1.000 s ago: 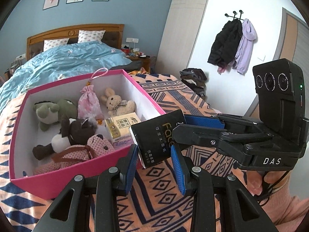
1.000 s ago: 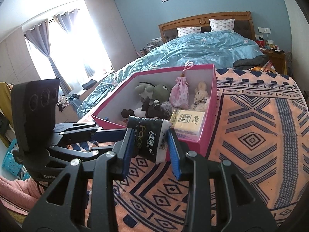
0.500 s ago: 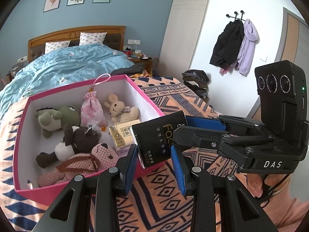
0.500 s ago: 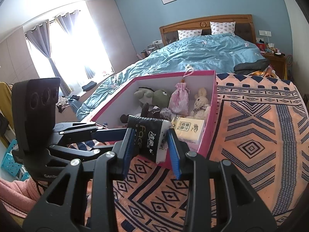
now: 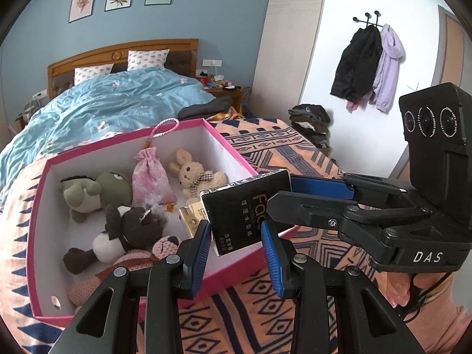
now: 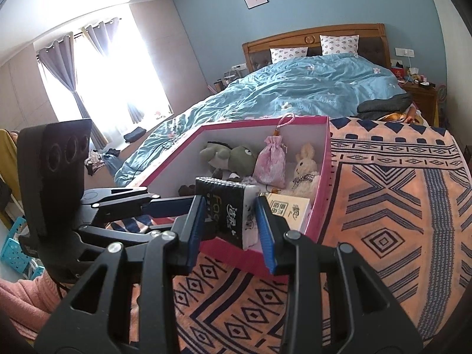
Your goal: Organize objects
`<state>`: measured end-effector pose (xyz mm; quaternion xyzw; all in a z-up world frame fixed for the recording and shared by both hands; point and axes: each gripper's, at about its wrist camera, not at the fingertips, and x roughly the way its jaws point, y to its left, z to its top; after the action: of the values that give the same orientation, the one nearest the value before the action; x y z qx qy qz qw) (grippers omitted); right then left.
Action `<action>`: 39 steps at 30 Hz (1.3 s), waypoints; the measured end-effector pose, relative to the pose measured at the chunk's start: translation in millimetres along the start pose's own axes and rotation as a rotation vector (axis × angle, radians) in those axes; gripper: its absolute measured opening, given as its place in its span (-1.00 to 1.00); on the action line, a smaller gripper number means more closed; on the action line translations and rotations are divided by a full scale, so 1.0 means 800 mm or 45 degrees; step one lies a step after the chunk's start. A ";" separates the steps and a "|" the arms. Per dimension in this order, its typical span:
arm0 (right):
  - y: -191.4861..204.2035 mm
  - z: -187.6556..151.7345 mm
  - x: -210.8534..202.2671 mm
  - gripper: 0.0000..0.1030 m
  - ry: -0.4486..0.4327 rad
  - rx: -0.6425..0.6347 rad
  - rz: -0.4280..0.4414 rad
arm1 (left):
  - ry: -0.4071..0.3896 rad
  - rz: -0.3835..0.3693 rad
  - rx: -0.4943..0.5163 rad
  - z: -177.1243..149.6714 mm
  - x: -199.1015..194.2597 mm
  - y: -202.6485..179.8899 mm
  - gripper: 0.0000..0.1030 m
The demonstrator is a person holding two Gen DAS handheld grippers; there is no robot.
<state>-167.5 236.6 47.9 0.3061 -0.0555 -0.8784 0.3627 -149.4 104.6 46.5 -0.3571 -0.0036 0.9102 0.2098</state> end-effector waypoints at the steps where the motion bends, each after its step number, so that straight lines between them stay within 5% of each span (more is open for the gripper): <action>1: -0.001 0.001 0.002 -0.26 0.001 0.004 -0.001 | 0.005 0.006 0.003 0.001 0.003 0.000 -0.32; 28: -0.020 -0.012 0.041 -0.26 0.093 0.016 -0.121 | 0.102 0.072 0.017 -0.007 0.049 0.009 -0.29; 39: -0.011 -0.021 0.027 -0.07 0.067 0.019 -0.147 | -0.005 0.146 0.012 -0.027 0.009 0.014 0.35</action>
<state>-175.0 230.8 21.0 0.3346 -0.0348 -0.8891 0.3106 -144.6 93.8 24.0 -0.3541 0.0207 0.9213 0.1590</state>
